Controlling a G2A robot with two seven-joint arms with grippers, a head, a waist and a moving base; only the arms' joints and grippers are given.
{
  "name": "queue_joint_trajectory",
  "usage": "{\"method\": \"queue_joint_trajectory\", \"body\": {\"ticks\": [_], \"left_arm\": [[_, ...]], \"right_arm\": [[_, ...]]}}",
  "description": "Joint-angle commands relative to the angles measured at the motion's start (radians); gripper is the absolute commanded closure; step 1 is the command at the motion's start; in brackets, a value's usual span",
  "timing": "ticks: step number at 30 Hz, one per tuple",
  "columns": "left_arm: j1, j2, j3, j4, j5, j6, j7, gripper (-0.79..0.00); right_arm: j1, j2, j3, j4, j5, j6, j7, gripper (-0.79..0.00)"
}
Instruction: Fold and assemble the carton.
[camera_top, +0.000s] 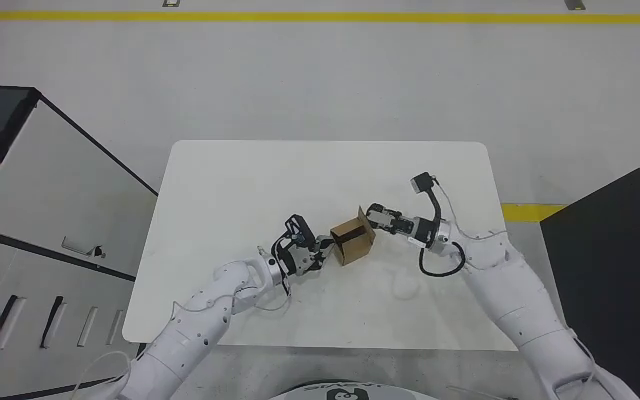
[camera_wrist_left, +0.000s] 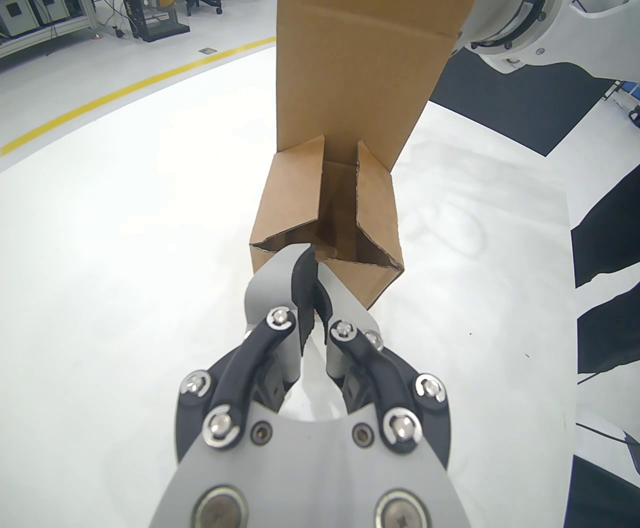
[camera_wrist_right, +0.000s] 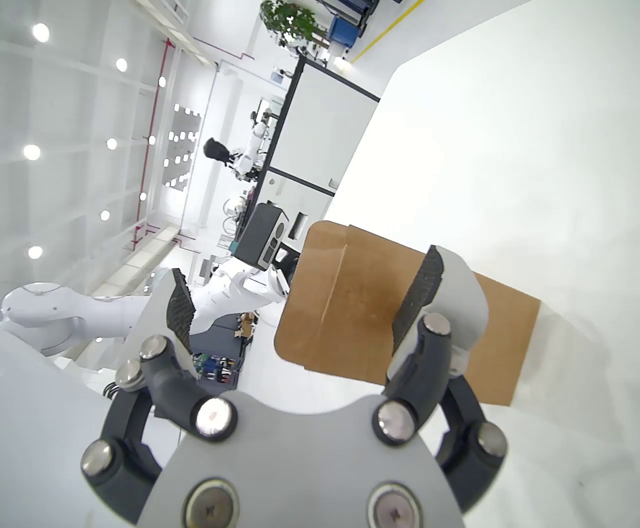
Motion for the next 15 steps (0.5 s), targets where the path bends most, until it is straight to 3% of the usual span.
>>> {"method": "queue_joint_trajectory", "body": {"ticks": [1, 7, 11, 15], "left_arm": [[0.000, 0.000, 0.000, 0.000, 0.000, 0.000, 0.000, 0.000], [0.000, 0.000, 0.000, 0.000, 0.000, 0.000, 0.000, 0.000], [0.000, 0.000, 0.000, 0.000, 0.000, 0.000, 0.000, 0.000], [0.000, 0.000, 0.000, 0.000, 0.000, 0.000, 0.000, 0.000]], "right_arm": [[0.001, 0.009, 0.028, -0.026, -0.019, 0.035, 0.024, -0.785], [0.016, 0.035, 0.098, -0.101, -0.049, 0.187, 0.137, -0.785], [0.040, 0.050, 0.117, -0.135, -0.134, 0.377, 0.210, -0.785], [0.043, 0.053, 0.118, -0.154, -0.147, 0.413, 0.221, -0.785]]}}
